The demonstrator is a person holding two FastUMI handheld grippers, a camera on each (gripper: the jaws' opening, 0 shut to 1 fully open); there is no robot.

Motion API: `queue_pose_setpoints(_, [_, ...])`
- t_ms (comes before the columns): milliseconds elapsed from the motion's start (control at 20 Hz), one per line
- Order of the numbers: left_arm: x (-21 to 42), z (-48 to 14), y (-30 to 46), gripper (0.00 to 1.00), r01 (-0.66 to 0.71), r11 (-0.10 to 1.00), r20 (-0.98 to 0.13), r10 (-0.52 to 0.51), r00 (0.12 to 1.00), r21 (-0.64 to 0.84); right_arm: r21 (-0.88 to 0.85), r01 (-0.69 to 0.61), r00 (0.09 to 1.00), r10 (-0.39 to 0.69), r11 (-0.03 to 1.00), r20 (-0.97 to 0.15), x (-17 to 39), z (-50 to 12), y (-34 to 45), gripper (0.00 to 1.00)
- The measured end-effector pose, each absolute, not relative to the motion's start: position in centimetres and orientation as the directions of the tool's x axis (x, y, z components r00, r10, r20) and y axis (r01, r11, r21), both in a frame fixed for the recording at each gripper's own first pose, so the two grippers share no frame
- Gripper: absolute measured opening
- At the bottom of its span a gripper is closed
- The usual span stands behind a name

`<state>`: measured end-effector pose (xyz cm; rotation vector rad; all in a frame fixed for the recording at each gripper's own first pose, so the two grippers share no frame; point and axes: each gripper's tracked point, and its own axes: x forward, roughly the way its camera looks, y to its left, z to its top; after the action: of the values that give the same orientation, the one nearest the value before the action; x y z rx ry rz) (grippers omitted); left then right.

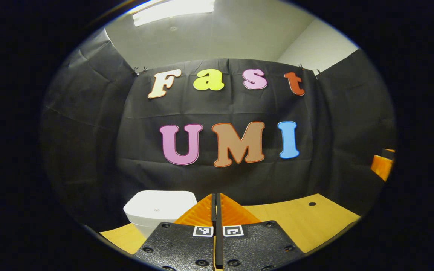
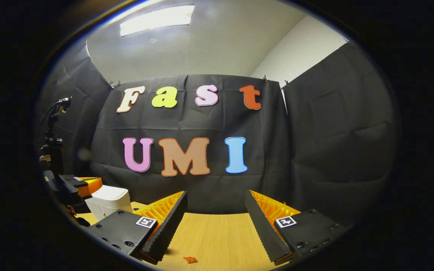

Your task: Press the lid of the desktop garbage bin to open it, pick up the crumpled paper on the desktop and throw it into the bin, then pick up the pop can on the desktop and drop it into the bin, and finally close the garbage bin lid.

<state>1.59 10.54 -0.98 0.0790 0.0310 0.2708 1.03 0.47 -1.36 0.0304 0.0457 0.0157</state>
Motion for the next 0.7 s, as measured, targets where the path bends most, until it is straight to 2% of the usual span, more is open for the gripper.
queue_pose_setpoints(300, [2.8, -1.8, 17.0, 0.00, -0.386, 0.913, -0.022, 0.392, 0.920, 0.130, 0.026, -0.007, 0.998, 0.009, 1.000, -0.057, 1.6, -1.8, 1.1, 0.98])
queue_pose_setpoints(700, [4.2, -6.1, 23.8, 0.00, -0.477, 0.867, -0.108, 0.493, 0.863, 0.143, 0.004, 0.017, 0.997, -0.017, 1.000, -0.075, 1.7, -2.3, 1.5, 0.98])
